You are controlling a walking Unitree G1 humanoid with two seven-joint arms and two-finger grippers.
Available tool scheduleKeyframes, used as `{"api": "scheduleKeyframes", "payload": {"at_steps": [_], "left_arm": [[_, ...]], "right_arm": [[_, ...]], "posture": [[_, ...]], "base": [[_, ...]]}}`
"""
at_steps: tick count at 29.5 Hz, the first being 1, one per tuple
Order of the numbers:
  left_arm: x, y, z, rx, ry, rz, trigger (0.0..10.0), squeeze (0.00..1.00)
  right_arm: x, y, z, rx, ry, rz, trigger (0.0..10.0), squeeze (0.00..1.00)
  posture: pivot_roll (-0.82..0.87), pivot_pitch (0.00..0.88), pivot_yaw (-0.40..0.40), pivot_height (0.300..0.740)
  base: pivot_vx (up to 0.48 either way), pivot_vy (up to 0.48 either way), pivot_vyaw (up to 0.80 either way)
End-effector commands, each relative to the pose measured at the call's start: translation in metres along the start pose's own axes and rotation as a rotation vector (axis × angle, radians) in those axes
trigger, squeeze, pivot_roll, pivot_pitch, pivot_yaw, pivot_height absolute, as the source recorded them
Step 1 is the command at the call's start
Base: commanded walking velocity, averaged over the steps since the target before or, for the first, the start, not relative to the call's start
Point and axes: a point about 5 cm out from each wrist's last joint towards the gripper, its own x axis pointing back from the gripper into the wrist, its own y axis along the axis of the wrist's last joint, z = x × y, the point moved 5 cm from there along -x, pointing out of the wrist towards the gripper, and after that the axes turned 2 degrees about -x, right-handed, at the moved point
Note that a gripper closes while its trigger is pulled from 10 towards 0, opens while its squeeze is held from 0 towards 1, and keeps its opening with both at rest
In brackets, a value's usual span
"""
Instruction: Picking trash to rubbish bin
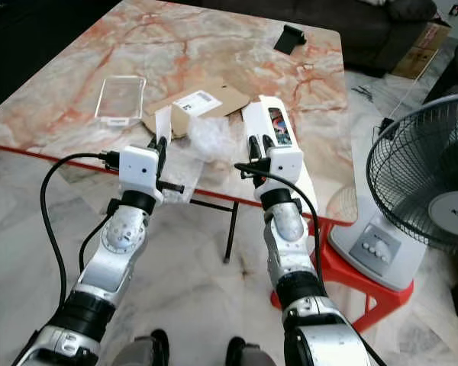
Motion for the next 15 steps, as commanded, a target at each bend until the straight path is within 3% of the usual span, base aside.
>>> {"api": "scheduleKeyframes", "payload": {"at_steps": [1, 4, 10, 15], "left_arm": [[0.002, -0.003, -0.003, 0.01, -0.009, 0.009, 10.0, 0.0], [0.002, -0.003, -0.003, 0.013, -0.009, 0.012, 10.0, 0.0], [0.005, -0.011, 0.0, 0.013, -0.002, 0.043, 10.0, 0.0], [0.011, -0.03, 0.005, 0.046, 0.018, 0.12, 10.0, 0.0]], "right_arm": [[0.0, 0.0, -0.002, 0.006, -0.003, -0.001, 10.0, 0.0], [0.0, 0.0, -0.002, 0.006, -0.003, 0.0, 10.0, 0.0], [0.001, -0.002, -0.004, 0.007, -0.008, 0.006, 10.0, 0.0], [0.003, -0.006, -0.007, -0.001, -0.017, 0.024, 10.0, 0.0]], "posture": [[0.08, 0.129, -0.071, 0.74], [0.08, 0.132, -0.071, 0.74], [0.08, 0.14, -0.071, 0.74], [0.08, 0.147, -0.071, 0.74]], "base": [[-0.259, 0.0, 0.0], [-0.256, 0.0, 0.0], [0.0, 0.0, 0.0], [0.0, 0.0, 0.0]]}}
